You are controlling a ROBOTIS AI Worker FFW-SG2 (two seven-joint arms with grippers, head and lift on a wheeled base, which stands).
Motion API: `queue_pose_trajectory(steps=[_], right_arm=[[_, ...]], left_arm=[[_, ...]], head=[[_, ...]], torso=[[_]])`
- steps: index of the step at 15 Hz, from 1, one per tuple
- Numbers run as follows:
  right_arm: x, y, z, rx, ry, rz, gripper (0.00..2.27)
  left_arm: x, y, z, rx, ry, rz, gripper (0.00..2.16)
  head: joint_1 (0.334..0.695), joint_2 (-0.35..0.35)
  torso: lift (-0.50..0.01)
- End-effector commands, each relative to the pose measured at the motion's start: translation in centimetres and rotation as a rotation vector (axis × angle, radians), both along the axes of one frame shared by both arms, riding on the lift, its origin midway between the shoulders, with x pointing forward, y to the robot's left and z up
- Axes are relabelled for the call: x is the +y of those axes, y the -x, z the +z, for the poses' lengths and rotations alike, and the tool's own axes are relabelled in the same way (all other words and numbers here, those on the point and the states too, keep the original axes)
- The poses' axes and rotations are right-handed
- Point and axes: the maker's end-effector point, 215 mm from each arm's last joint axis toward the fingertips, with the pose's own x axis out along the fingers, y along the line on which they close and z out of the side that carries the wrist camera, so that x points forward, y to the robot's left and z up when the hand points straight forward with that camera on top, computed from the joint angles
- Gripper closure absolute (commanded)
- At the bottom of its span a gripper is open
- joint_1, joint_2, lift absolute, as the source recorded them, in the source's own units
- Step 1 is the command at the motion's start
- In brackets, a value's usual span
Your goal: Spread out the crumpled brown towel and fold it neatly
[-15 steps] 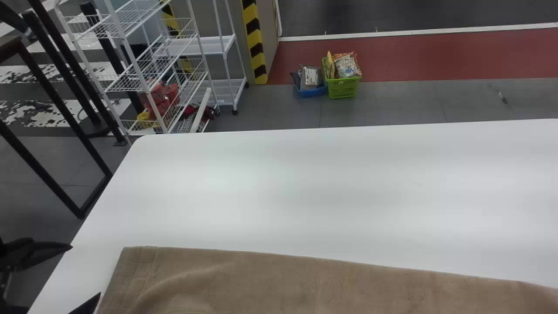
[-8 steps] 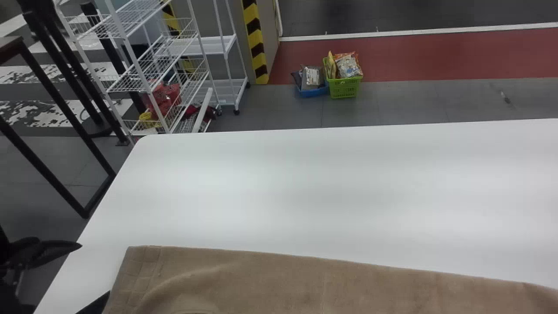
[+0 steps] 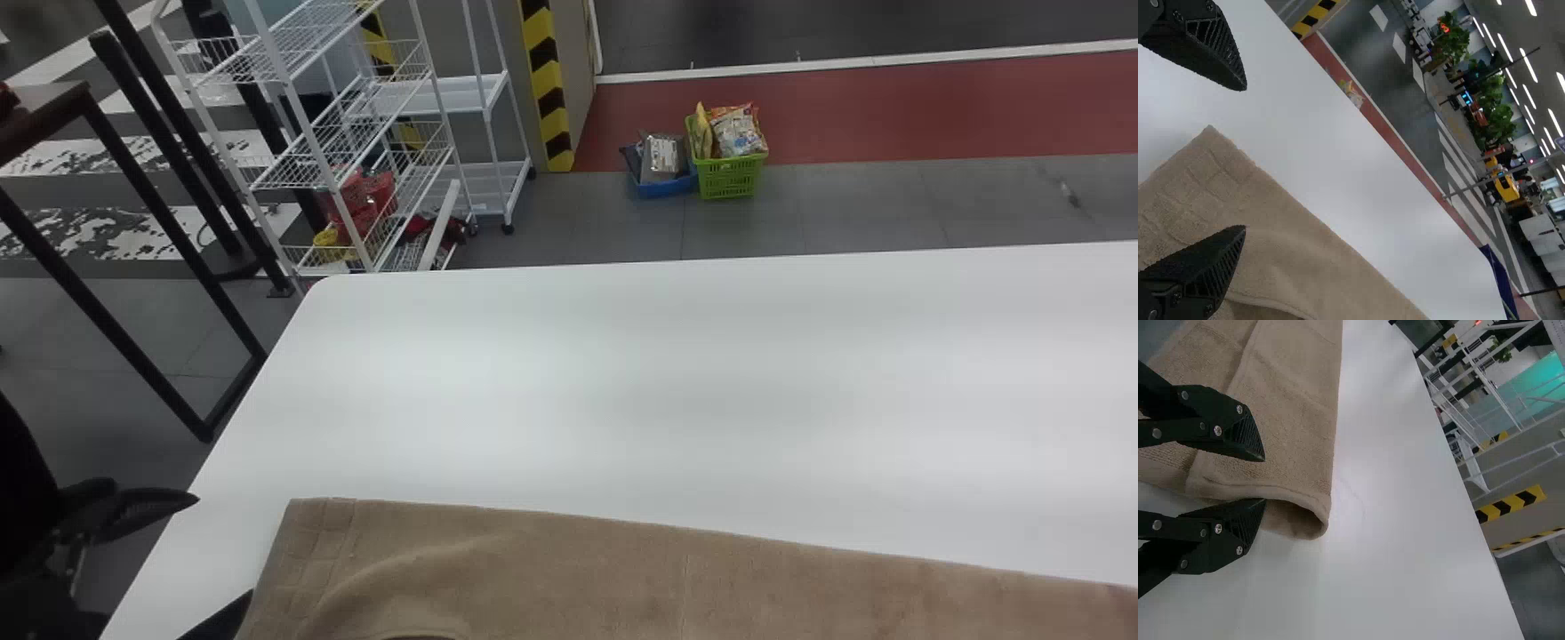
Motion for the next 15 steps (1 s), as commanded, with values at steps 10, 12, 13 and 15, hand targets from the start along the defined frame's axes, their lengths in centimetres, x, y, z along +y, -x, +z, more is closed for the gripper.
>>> queue_pose_trajectory(steps=[10, 12, 13, 15], right_arm=[[0.1, 1.3, -0.6, 0.029, 0.010, 0.009, 0.79], [0.0, 1.9, -0.8, 0.039, 0.015, 0.008, 0.79], [-0.1, 2.0, -0.9, 0.045, 0.019, 0.008, 0.80], [-0.2, 2.1, -1.0, 0.050, 0.023, 0.004, 0.97]], left_arm=[[0.0, 0.3, 0.0, 0.009, -0.004, -0.005, 0.06], [0.0, 0.4, 0.0, 0.009, -0.005, -0.005, 0.06], [-0.1, 0.4, -0.1, 0.011, -0.005, -0.008, 0.06], [-0.4, 0.4, -0.1, 0.014, -0.006, -0.015, 0.06]], head=[[0.695, 0.220], [0.695, 0.223], [0.695, 0.224], [0.695, 0.225]], torso=[[-0.128], [-0.128], [-0.128], [-0.128]])
